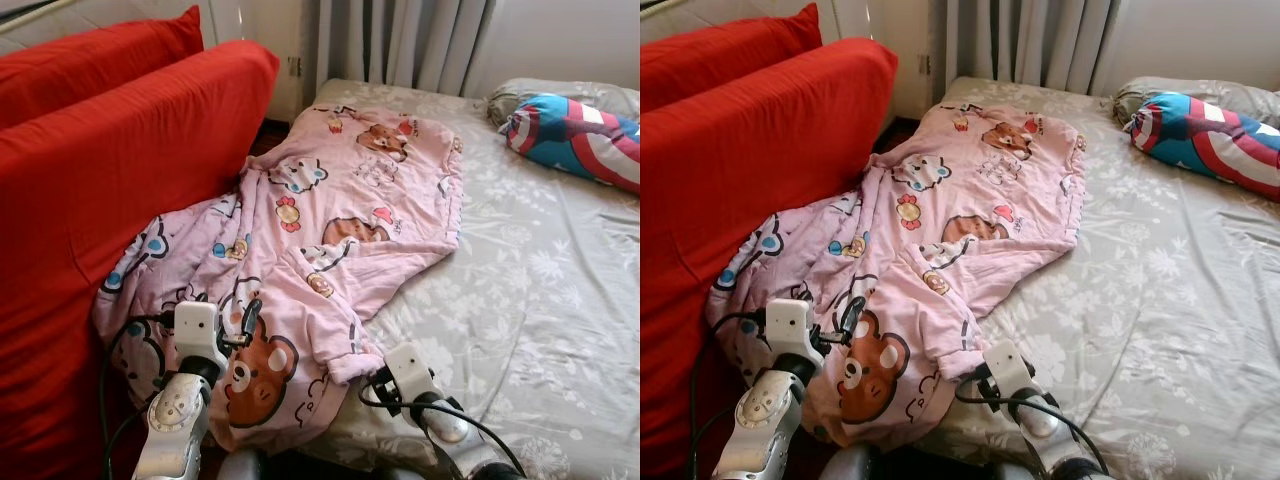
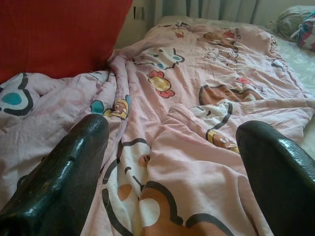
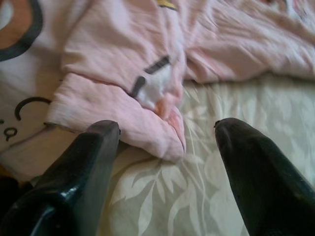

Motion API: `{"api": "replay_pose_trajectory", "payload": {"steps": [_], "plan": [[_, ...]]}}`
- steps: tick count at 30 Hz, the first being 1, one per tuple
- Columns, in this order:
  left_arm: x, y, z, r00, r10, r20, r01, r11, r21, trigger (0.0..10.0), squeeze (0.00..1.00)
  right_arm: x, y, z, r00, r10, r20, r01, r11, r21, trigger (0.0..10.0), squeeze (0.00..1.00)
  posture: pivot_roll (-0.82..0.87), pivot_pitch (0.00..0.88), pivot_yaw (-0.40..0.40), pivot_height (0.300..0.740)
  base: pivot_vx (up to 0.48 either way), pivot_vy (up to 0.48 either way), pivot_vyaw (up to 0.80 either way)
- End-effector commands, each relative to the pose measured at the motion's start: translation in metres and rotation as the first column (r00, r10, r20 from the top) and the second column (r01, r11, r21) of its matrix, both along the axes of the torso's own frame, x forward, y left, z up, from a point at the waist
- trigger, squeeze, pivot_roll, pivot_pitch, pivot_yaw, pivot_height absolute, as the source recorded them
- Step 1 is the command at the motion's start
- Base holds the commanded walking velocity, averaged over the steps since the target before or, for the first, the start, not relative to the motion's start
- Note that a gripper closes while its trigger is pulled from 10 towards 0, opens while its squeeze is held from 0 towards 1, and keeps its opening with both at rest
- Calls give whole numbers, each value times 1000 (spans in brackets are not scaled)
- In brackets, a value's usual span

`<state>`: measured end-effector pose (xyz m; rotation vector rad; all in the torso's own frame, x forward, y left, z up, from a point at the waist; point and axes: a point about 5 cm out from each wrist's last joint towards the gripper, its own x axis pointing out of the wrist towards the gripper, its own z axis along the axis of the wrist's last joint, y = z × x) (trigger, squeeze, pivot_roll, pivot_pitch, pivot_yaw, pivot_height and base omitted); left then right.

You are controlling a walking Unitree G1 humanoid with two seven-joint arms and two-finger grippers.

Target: Clean up the room

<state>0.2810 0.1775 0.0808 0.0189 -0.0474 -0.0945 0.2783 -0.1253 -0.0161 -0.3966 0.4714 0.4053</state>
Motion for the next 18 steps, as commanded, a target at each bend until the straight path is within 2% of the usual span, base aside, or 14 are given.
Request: {"api": "replay_pose_trajectory", "payload": {"steps": [1, 3, 6, 11, 18], "plan": [[-1, -3, 2, 1000, -6, 4, 6, 1000, -18, 10000, 0, -2, -2, -4, 999, 28, -21, -29, 998, -63, 10000, 0, 23, 157, -59, 653, 0, 0, 0], [-3, -4, 3, 1000, -6, 7, 6, 1000, -23, 10000, 0, -2, -3, -4, 999, 39, -21, -41, 994, -104, 10000, 0, 33, 175, -59, 653, 0, 0, 0], [-8, -4, 9, 1000, 5, 18, -5, 999, -39, 10000, 0, 2, -4, 0, 1000, -15, 13, 16, 997, -79, 10000, 0, 43, 209, -58, 653, 0, 0, 0], [-19, -2, 14, 1000, 11, 21, -11, 999, -41, 10000, 0, 0, -5, -2, 999, -29, 32, 33, 992, -121, 10000, 0, 67, 258, -50, 653, 0, 0, 0], [-34, 0, 17, 1000, 13, 2, -13, 999, -30, 10000, 0, 4, -2, 4, 997, -38, 69, 43, 996, -82, 10000, 0, 97, 303, -36, 653, 0, 0, 0]]}}
